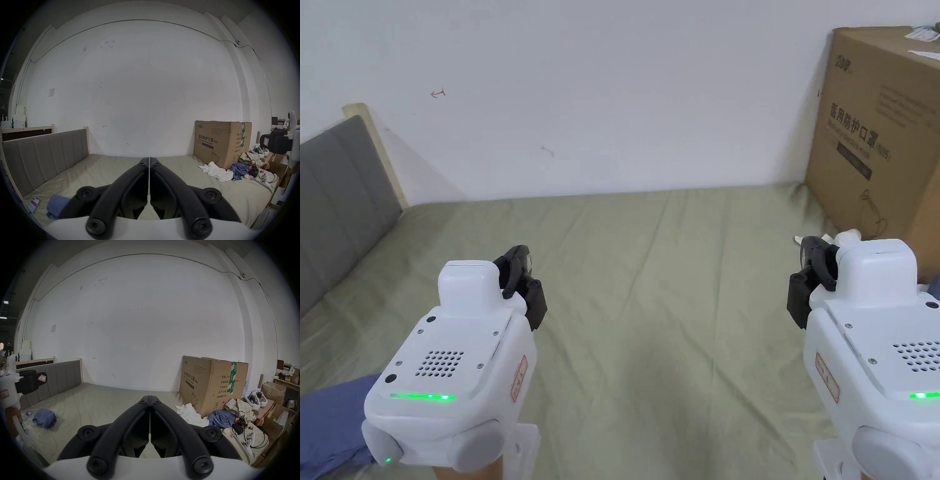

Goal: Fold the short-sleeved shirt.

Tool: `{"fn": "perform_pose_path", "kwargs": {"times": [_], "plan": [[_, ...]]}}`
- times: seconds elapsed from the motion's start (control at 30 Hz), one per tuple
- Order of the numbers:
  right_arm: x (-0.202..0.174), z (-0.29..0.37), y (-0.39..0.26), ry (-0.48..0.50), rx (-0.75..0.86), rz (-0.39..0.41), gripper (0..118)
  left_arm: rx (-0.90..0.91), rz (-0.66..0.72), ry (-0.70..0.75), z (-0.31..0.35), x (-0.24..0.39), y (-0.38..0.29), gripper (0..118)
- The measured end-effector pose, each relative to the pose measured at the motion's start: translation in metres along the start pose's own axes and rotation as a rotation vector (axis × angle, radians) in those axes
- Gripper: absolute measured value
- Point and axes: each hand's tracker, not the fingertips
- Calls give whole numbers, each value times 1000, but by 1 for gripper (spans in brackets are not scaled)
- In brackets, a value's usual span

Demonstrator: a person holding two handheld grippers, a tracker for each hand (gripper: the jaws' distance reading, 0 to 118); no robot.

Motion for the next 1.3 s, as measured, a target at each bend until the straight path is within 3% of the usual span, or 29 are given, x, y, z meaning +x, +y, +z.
{"fn": "perform_pose_path", "kwargs": {"times": [1.23, 1.27, 1.3], "plan": [[0, 1, 2, -4, 5, -1, 3, -2, -3, 23, 1, -7, 0, 4], [0, 1, 2, -4, 4, -3, 3, -1, -3, 29, 1, -7, -1, 4], [0, 1, 2, -3, 2, -4, 3, -1, -5, 29, 1, -7, -1, 14]]}}
